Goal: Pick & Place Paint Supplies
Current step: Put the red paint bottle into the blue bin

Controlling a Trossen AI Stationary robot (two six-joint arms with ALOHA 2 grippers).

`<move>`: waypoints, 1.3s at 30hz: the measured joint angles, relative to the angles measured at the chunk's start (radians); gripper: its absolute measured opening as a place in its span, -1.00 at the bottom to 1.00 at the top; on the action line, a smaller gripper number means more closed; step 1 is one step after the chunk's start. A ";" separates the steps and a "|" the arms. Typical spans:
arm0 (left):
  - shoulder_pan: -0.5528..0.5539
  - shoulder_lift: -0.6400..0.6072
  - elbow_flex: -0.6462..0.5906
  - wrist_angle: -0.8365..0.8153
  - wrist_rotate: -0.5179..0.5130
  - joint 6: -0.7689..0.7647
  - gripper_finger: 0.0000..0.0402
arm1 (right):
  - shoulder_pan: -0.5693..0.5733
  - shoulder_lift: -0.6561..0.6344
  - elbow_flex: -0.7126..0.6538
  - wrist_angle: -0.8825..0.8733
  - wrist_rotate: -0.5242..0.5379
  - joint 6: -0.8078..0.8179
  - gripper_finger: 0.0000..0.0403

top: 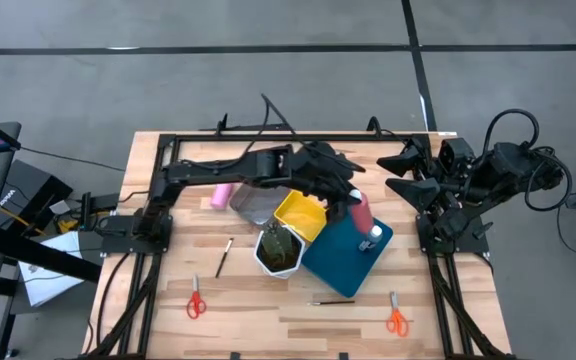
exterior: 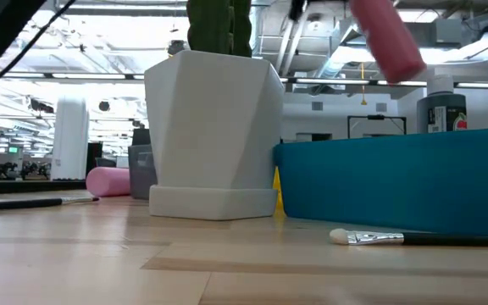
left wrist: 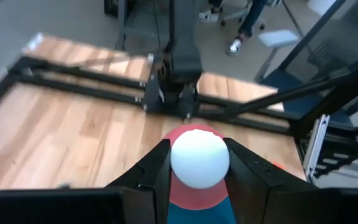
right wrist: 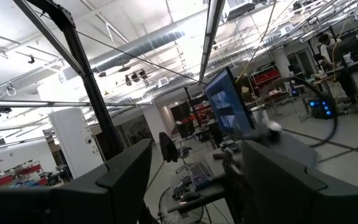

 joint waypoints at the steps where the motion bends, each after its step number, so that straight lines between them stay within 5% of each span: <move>1: 0.003 0.011 0.000 -0.008 0.004 -0.002 -0.46 | 0.000 0.000 0.000 0.000 0.000 0.000 0.24; 16: 0.022 0.068 -0.076 -0.066 -0.038 0.032 -0.46 | -0.001 0.000 0.000 0.000 0.000 0.001 0.24; 39: 0.023 0.068 -0.265 0.150 -0.077 0.013 -0.46 | -0.043 0.000 0.000 0.001 0.000 0.008 0.24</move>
